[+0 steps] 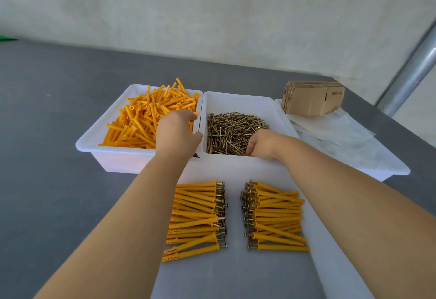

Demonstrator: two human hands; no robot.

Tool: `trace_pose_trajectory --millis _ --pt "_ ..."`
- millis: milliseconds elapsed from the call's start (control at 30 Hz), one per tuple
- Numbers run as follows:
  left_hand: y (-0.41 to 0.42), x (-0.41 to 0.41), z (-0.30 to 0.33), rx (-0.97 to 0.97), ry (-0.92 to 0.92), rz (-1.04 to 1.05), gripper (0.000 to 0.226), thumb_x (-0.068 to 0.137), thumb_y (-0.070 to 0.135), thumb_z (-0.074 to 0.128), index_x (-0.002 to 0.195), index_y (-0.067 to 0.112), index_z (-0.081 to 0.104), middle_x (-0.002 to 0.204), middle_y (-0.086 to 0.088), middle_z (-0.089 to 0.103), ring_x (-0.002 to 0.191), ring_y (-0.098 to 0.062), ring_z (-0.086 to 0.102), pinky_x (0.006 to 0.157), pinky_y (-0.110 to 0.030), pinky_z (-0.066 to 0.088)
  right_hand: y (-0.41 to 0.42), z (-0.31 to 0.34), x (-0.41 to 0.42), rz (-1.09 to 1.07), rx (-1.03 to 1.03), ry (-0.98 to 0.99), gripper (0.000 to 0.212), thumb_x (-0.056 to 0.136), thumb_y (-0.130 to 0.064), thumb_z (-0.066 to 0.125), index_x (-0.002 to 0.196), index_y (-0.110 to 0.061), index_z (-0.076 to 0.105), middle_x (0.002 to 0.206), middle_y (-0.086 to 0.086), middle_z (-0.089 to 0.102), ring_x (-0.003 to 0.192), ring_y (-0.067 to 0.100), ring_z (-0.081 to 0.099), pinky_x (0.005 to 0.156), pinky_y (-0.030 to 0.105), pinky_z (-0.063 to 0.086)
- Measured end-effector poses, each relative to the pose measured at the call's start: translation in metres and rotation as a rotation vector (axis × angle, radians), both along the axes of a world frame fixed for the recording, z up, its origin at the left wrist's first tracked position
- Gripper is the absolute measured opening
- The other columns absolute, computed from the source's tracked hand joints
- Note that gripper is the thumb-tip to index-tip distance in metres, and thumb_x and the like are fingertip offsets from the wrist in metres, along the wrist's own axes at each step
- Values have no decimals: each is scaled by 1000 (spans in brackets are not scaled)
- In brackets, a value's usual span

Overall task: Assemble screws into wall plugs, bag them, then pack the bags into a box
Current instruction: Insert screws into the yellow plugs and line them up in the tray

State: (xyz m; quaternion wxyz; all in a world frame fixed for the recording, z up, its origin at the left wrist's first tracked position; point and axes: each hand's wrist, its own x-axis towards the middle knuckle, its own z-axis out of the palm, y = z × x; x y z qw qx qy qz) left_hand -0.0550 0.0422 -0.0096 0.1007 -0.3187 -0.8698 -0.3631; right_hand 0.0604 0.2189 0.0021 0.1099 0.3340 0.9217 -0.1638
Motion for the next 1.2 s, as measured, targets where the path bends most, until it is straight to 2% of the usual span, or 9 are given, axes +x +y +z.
trace_pose_trajectory --millis 200,333,400,500,600,733,900,1000,1200 --pt "-3 8 1 253 -114 -71 18 87 6 71 95 22 68 92 5 66 77 -9 66 58 -18 45 3 -10 12 -154 118 271 19 88 -5 58 96 -3 75 105 11 73 99 28 66 88 41 57" --pt "-6 14 4 343 -231 -124 45 83 4 74 117 30 59 106 4 59 72 -3 67 61 -29 57 1 -5 28 -227 166 567 18 88 -9 60 80 -12 76 89 2 74 83 19 67 71 29 52" --pt "-9 19 5 428 -329 -219 56 88 -7 61 128 32 55 110 7 57 75 0 69 66 -29 60 -3 2 37 -349 -102 853 10 89 -17 68 83 -13 75 87 1 75 85 17 70 69 28 53" --pt "-10 26 7 510 -403 -353 42 93 -11 49 118 19 65 98 3 67 78 -6 69 74 -27 60 -17 20 53 -521 -759 1192 10 92 -24 68 88 -16 67 88 1 77 87 16 75 63 26 56" --pt "-7 38 12 565 -461 -462 25 97 -4 53 108 12 69 90 1 72 75 -5 67 70 -21 56 -29 26 65 -505 -929 1316 11 99 -27 59 94 -17 60 82 3 77 74 16 75 57 27 57" --pt "0 54 19 645 -459 -556 18 98 2 55 104 10 70 88 -5 74 62 -11 58 59 -24 49 -44 9 72 -431 -729 1230 19 100 -25 55 89 -19 69 60 -4 60 37 8 38 43 24 42" --pt "5 62 13 329 -312 -662 18 95 4 61 103 15 71 81 0 74 59 -19 51 59 -32 46 -51 -6 75 -146 -325 1007 26 95 -9 61 108 -27 75 75 -23 63 63 -8 57 64 11 43" --pt "7 61 10 185 -283 -597 15 90 8 68 103 16 67 79 2 75 59 -12 59 63 -30 54 -53 -7 78 -58 -164 978 30 91 -6 66 108 -29 75 95 -14 70 76 4 60 73 16 48" --pt "6 63 10 95 -265 -617 18 81 7 78 91 8 64 74 -3 74 59 -7 65 63 -25 55 -56 -1 81 130 53 952 20 84 -8 73 95 -24 79 92 -8 68 83 8 61 76 24 51"
